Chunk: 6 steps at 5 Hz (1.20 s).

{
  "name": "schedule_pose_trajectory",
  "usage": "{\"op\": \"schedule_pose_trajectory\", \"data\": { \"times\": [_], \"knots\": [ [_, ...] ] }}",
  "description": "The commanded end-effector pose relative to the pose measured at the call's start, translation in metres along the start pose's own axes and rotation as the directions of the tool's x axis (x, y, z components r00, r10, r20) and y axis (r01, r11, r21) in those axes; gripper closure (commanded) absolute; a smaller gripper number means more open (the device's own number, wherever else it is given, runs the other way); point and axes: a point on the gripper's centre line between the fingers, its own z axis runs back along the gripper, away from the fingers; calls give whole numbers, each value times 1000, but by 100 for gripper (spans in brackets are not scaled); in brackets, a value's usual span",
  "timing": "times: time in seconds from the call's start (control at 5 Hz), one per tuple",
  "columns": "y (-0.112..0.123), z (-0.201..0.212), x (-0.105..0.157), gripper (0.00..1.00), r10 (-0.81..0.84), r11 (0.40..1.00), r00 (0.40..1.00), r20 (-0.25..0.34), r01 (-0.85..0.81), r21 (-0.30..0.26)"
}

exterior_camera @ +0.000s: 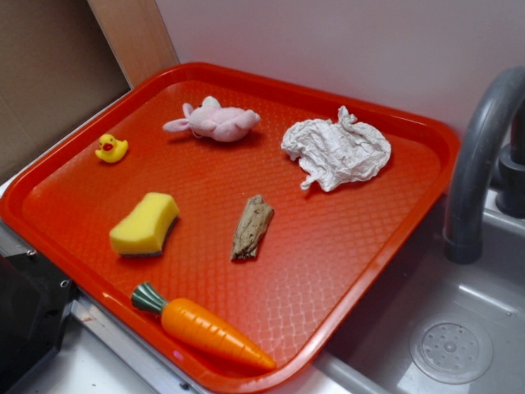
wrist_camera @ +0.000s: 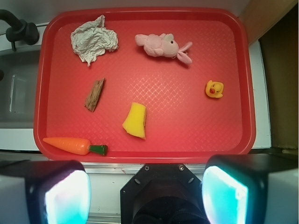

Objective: Grab the pink bunny.

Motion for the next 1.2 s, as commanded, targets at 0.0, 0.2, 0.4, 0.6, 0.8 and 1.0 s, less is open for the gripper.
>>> {"op": "schedule_pose_trajectory", "data": {
  "times": [0.0,0.2,0.4,0.6,0.8,1.0],
  "knots": [
    [0,0,0,0,0,1000,1000,0,0,0],
    [13,-4,32,0,-245,969,969,-1,245,37],
    [23,-17,54,0,-409,909,907,-98,414,38],
    [33,-44,78,0,-559,804,803,-207,586,103],
    [35,-80,99,0,-656,727,730,-193,680,97],
    [25,-113,115,0,-717,660,671,-189,741,125]
  ]
}}
